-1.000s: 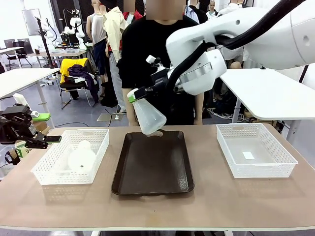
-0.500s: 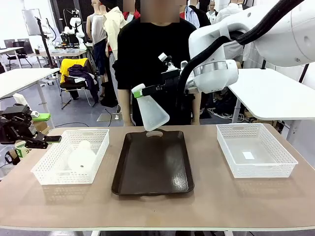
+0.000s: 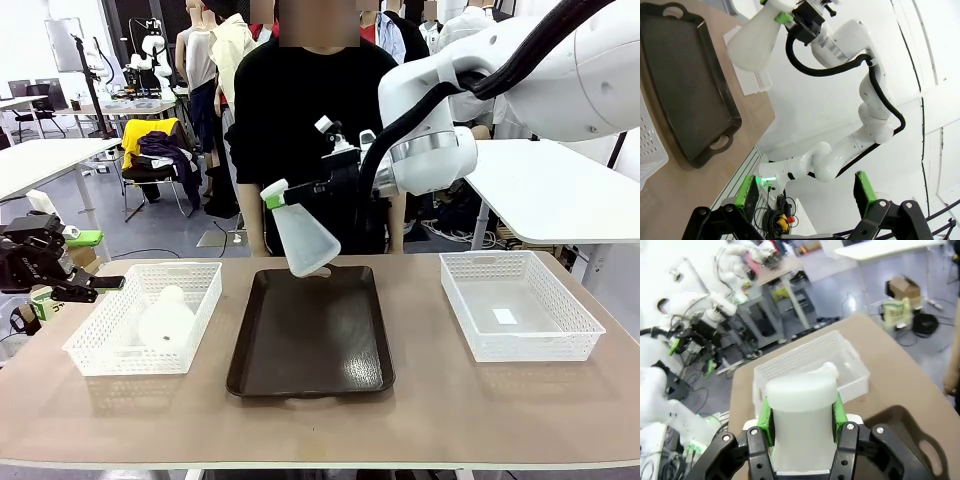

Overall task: Prepare the laboratory tools.
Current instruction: Place the picked Big flask upright in the Handle tray as instructed by the person.

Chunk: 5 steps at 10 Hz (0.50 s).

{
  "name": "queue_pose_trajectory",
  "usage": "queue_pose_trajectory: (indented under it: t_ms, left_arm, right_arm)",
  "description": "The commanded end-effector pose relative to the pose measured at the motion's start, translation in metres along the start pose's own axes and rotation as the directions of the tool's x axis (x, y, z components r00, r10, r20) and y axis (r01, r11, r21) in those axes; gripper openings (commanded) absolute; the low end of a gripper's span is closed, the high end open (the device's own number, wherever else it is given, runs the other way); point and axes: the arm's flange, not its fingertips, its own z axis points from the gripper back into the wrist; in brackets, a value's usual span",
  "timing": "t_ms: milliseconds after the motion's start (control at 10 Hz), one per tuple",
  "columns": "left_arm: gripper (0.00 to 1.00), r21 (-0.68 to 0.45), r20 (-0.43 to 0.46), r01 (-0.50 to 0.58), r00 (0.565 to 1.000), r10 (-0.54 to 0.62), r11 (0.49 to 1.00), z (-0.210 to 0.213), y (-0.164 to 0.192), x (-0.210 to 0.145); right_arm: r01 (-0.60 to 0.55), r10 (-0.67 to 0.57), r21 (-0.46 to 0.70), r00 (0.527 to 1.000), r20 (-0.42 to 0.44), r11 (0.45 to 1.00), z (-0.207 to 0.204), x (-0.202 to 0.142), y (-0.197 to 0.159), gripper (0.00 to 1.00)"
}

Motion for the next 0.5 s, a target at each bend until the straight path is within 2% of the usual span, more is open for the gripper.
queue_pose_trajectory:
  t_ms: [0, 200, 400]
  left_arm:
    - [1.00, -0.003, 0.001, 0.005, 1.000, -0.005, 1.000, 0.001, -0.002, -0.001]
    - [1.00, -0.003, 0.001, 0.005, 1.000, -0.005, 1.000, 0.001, -0.002, -0.001]
    - [1.00, -0.003, 0.001, 0.005, 1.000, -0.005, 1.000, 0.001, -0.002, -0.001]
  right_arm:
    - [-0.127, 0.131, 0.215, 0.991, -0.006, 0.968, -0.005, -0.024, -0.007, 0.00]
    - [-0.231, 0.195, 0.331, 0.971, 0.137, 0.915, -0.003, -0.049, -0.013, 0.00]
    - [-0.383, 0.288, 0.391, 0.916, 0.280, 0.837, -0.003, -0.068, -0.015, 0.00]
